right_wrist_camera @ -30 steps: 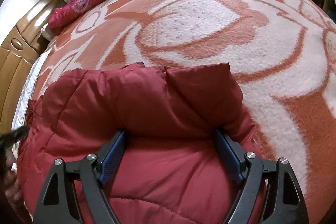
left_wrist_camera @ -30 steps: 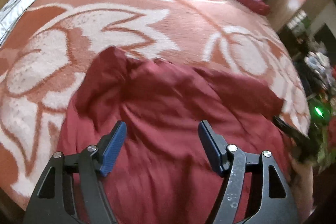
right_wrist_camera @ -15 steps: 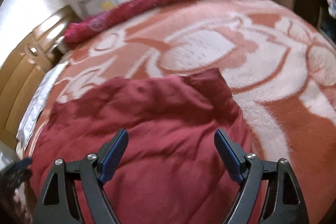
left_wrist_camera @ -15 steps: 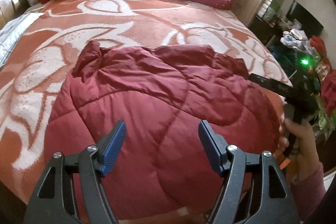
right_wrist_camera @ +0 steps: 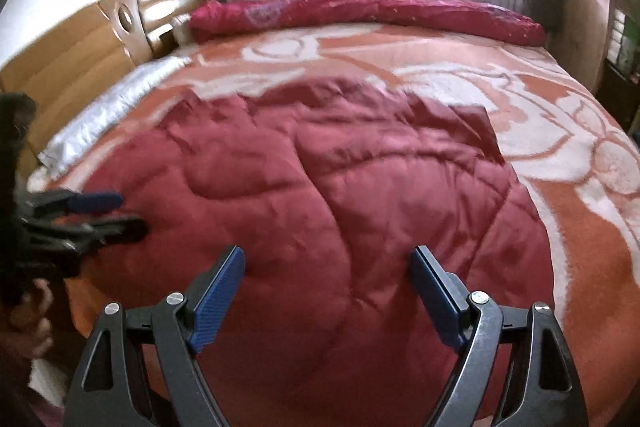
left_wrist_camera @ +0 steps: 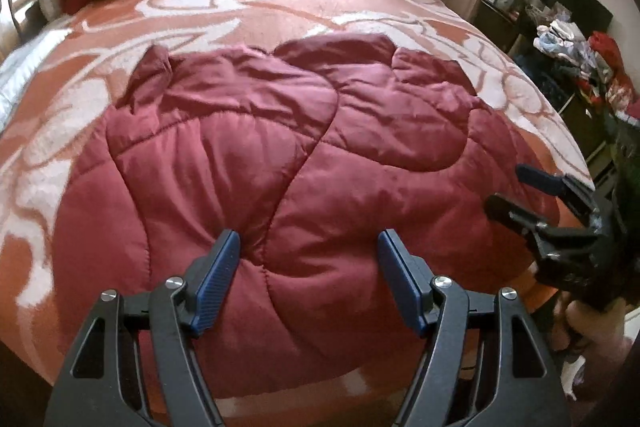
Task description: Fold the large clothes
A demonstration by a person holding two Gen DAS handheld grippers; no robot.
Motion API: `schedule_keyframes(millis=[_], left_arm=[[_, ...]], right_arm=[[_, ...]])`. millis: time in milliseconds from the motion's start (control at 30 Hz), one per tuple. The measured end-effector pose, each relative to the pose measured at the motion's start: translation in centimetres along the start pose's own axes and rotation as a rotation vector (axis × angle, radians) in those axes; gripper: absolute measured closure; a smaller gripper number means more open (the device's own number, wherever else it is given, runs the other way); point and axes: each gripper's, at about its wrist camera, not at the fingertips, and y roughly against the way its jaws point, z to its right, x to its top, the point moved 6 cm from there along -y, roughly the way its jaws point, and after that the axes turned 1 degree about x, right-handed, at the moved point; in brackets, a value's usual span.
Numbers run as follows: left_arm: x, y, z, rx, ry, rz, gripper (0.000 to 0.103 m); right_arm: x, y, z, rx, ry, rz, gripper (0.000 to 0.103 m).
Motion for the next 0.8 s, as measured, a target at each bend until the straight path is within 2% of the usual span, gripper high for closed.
schedule_keyframes(millis=[200,267,700,800], left_arm=[[-0.2,-2.2,-0.6,-0.026,0.013,-0.003,0.03],[-0.1,-2.7,-0.5,-0.02,0.001,0.0,0.03],[-0.8,-2.0,-1.0,-0.045,-0.014,0.032,0.028],[-0.9,-0.6,-0.8,-0.04,-0.017,0.044,0.029]], right_arm=[[-1.4,-1.6,4.9,-0.063,-0.139,-0.001,0.016],[-1.7,-1.9,6.0,-0.049,-0.163,-0.004,0.015],[-2.7,-1.9,6.4,-0.032,-0.186,0.017,0.015],[-2.6,-1.8,6.5,-0.031,-0.189,0.02,0.015]])
